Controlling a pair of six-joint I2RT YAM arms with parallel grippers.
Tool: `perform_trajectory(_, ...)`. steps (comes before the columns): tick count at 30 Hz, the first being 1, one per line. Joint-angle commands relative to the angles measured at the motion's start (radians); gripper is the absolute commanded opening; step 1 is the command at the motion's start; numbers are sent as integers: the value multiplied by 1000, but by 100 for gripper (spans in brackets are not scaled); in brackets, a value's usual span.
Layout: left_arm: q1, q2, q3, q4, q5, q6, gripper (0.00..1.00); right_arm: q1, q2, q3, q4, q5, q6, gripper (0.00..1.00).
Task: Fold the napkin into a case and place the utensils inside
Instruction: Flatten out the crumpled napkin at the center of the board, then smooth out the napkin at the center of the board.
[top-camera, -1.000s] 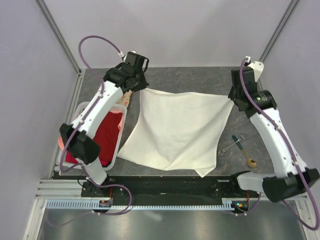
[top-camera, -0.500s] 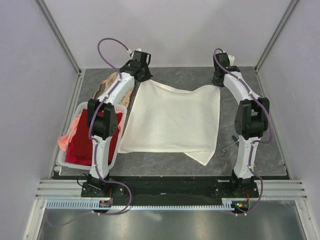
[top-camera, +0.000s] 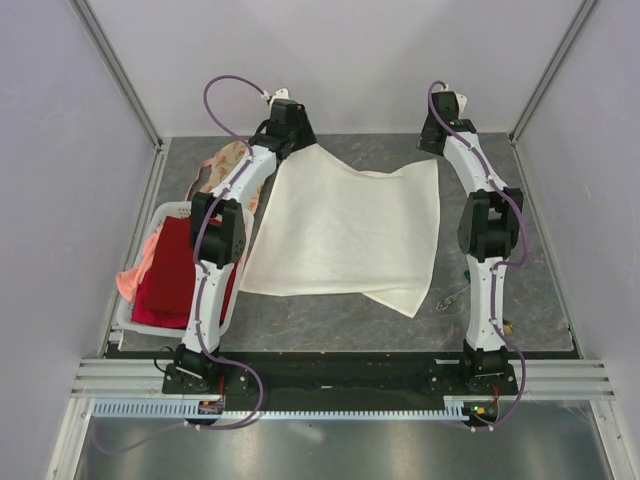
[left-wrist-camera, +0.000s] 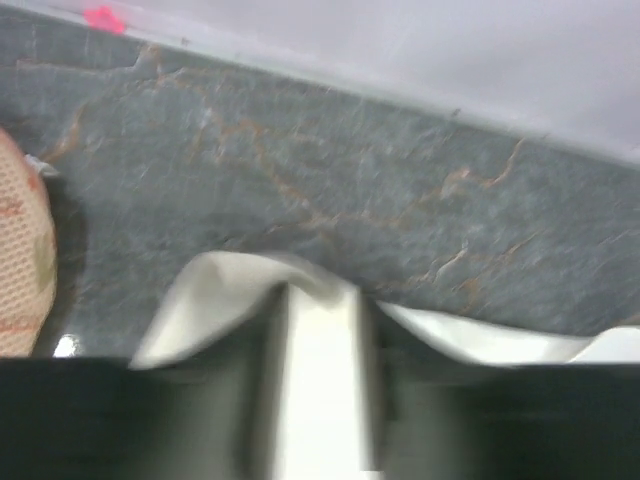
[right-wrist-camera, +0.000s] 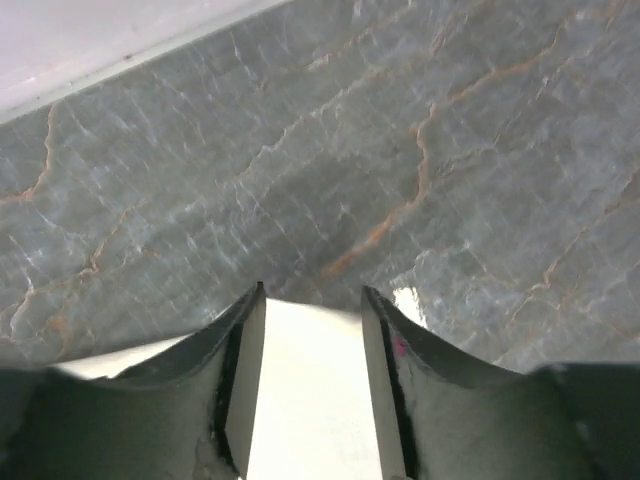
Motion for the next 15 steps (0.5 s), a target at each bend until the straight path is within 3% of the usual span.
perform_trajectory(1,13,2,195,-93,-45,26,93,-10,19,177,-124,46,-10,69)
perform_trajectory(2,13,-5,213,-147,-46,23,100,-10,3,173,-150,64,3,75)
perform_trajectory(5,11,-106,136,-236,-16,17,99,-14,-110,64,-236,94,42,80)
perform_trajectory(6,10,-190,87,-239,7,12,99,-13,-180,-45,-240,73,54,84)
perform_trajectory(9,-15,-364,-169,-238,70,34,80,-2,-300,-227,-280,-33,57,88)
perform_trajectory(11,-41,-444,-260,-250,147,43,63,13,-383,-407,-270,-73,54,85)
perform_trajectory(15,-115,-608,-502,-290,254,32,53,96,-653,-698,-250,-179,37,73)
